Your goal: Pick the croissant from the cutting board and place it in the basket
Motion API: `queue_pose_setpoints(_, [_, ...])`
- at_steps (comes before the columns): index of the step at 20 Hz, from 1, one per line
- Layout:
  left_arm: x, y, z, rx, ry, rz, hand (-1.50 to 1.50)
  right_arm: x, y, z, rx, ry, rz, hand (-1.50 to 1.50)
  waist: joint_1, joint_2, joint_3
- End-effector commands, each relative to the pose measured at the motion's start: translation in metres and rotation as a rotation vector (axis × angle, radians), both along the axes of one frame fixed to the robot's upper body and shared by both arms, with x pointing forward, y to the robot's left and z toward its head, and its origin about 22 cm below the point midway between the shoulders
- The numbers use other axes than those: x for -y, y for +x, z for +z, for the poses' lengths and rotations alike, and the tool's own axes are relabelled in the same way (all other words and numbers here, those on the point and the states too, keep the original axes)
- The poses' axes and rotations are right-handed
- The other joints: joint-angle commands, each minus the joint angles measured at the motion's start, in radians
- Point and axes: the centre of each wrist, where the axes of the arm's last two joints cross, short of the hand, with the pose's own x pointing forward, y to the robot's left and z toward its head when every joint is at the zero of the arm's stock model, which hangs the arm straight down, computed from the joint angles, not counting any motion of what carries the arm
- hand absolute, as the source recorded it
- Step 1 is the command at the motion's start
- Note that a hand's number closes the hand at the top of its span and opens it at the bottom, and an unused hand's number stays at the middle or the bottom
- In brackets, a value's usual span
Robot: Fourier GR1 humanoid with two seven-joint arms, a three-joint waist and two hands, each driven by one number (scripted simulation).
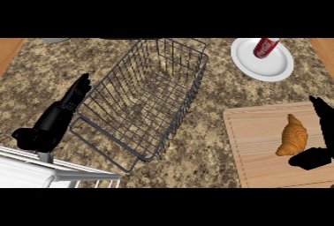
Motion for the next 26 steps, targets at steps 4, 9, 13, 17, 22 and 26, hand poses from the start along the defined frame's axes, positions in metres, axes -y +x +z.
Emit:
queue_pose_setpoints(4, [-0.001, 0.017, 0.015, -0.001, -0.028, -0.001, 0.00, -0.018, 0.018, -0.007, -0.028, -0.025, 0.002, -1.50, -0.003, 0.006, 0.001])
queue_pose_setpoints(9, [0.013, 0.016, -0.009, 0.018, -0.024, 0.004, 0.00, -0.005, 0.011, -0.032, -0.032, -0.028, -0.007, -1.50, -0.007, 0.006, 0.001])
queue_pose_setpoints(13, [-0.008, -0.013, 0.003, 0.022, -0.003, 0.006, 0.00, -0.011, 0.007, -0.039, -0.069, -0.034, -0.030, -1.50, -0.002, 0.005, 0.001])
queue_pose_setpoints(17, [-0.008, 0.005, 0.001, 0.020, -0.018, 0.021, 0.00, -0.004, 0.029, -0.049, -0.132, -0.060, -0.050, -1.50, -0.002, 0.006, 0.001])
queue_pose_setpoints(22, [-0.004, -0.006, 0.012, 0.011, -0.019, 0.007, 0.00, 0.030, 0.031, -0.054, -0.134, -0.024, -0.063, -1.50, -0.001, 0.006, 0.002])
queue_pose_setpoints(26, [-0.005, 0.016, 0.010, 0.014, -0.020, -0.004, 0.00, 0.011, 0.024, -0.071, -0.165, 0.011, -0.041, -1.50, -0.005, 0.006, 0.001])
